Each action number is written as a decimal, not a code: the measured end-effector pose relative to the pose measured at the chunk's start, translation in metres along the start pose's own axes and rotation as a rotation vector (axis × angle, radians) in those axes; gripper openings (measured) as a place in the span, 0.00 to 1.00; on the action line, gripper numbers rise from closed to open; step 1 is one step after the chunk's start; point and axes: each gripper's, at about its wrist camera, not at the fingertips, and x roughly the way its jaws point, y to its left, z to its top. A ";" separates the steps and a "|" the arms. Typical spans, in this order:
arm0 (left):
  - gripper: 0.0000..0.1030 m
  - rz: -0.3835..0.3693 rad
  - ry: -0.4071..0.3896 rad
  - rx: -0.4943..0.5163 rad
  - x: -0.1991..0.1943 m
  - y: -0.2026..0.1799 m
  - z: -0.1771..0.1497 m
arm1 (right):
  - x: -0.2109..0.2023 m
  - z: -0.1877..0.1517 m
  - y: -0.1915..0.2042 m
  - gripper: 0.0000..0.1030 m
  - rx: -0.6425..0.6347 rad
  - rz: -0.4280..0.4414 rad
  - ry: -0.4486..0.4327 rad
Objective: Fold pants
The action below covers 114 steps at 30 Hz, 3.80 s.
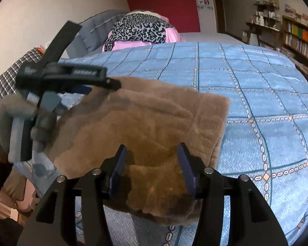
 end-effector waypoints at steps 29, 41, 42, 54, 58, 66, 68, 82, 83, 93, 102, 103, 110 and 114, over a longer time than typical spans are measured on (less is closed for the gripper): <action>0.92 -0.047 -0.062 -0.081 -0.048 0.054 -0.046 | 0.019 0.000 -0.076 0.84 0.391 0.142 0.052; 0.95 -0.167 0.024 -0.155 -0.014 0.085 -0.059 | 0.054 -0.008 -0.082 0.85 0.455 0.219 0.143; 0.95 -0.184 0.031 -0.157 -0.011 0.087 -0.059 | 0.055 -0.008 -0.082 0.85 0.458 0.223 0.145; 0.97 -0.384 0.123 -0.265 0.027 0.110 -0.067 | 0.075 -0.008 -0.083 0.87 0.478 0.302 0.184; 0.91 -0.426 0.115 -0.249 0.031 0.108 -0.067 | 0.080 -0.003 -0.079 0.85 0.462 0.315 0.191; 0.62 -0.458 0.087 -0.204 0.024 0.101 -0.068 | 0.076 -0.006 -0.077 0.60 0.456 0.342 0.180; 0.54 -0.427 0.068 -0.166 0.012 0.092 -0.067 | 0.072 -0.004 -0.077 0.56 0.446 0.337 0.169; 0.37 -0.327 -0.041 -0.081 -0.032 0.057 -0.039 | 0.035 0.028 -0.078 0.48 0.372 0.320 0.065; 0.37 -0.329 -0.046 -0.081 -0.032 0.053 -0.036 | 0.032 0.032 -0.081 0.48 0.368 0.317 0.055; 0.37 -0.343 -0.093 -0.017 -0.024 -0.001 0.011 | 0.009 0.068 -0.124 0.48 0.351 0.248 -0.032; 0.37 -0.374 -0.067 0.003 0.024 -0.059 0.063 | 0.018 0.106 -0.188 0.48 0.337 0.150 -0.061; 0.37 -0.375 -0.064 0.004 0.031 -0.065 0.068 | 0.020 0.110 -0.198 0.48 0.341 0.137 -0.061; 0.37 -0.376 -0.041 0.049 0.071 -0.110 0.101 | 0.033 0.121 -0.250 0.48 0.376 0.083 -0.064; 0.37 -0.383 -0.043 0.056 0.085 -0.128 0.114 | 0.038 0.125 -0.273 0.48 0.383 0.063 -0.068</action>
